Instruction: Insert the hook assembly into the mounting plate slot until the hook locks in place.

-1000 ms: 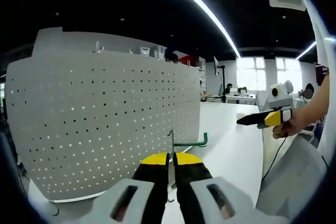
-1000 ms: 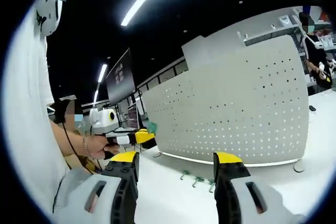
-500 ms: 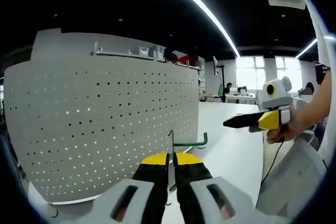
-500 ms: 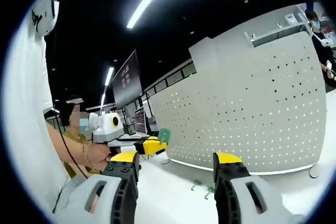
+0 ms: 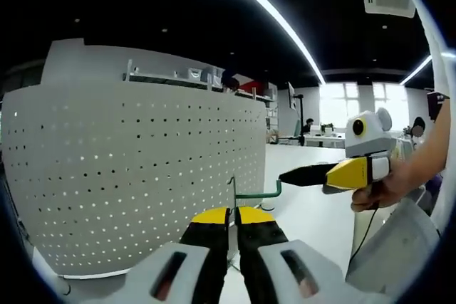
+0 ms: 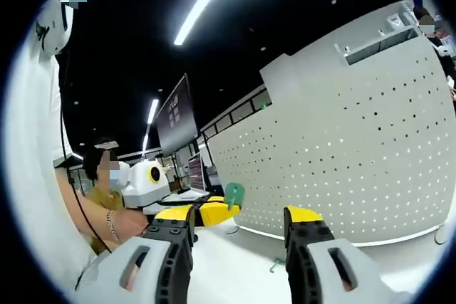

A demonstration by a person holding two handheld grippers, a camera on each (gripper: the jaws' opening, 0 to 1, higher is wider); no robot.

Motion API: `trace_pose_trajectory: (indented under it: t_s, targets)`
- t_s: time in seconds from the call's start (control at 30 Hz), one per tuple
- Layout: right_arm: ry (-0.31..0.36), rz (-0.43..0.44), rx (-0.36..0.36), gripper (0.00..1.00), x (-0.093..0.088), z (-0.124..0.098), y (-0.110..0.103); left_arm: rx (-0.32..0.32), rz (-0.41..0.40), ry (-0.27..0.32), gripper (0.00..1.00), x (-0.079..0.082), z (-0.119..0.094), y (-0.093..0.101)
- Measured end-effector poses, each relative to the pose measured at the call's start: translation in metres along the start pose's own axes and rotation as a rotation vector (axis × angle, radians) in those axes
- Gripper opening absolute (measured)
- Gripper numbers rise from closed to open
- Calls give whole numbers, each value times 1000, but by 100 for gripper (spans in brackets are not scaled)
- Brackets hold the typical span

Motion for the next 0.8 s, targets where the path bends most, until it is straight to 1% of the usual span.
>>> trace_pose_trajectory:
  t_s: [0.3, 0.47, 0.8]
  targets:
    - [21, 13, 10, 42, 7, 13, 0, 3, -11, 7, 3, 2, 2, 4]
    - [22, 27, 21, 38, 7, 23, -1, 6, -20, 13, 3, 3, 3, 5]
    - [21, 45, 34, 25, 8, 38, -4, 15, -34, 21, 3, 4, 1, 4]
Point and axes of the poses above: the point that each gripper's makers call its tool centre point, and the gripper's own axes: z roughly forward along the fingers, y roughly to its right, x roughly out of its top, the point moved 9 cm from there along -z, roughly backward along the fingers, and after that the axes turned 13 degrees about -y, right-handed, at the moved point
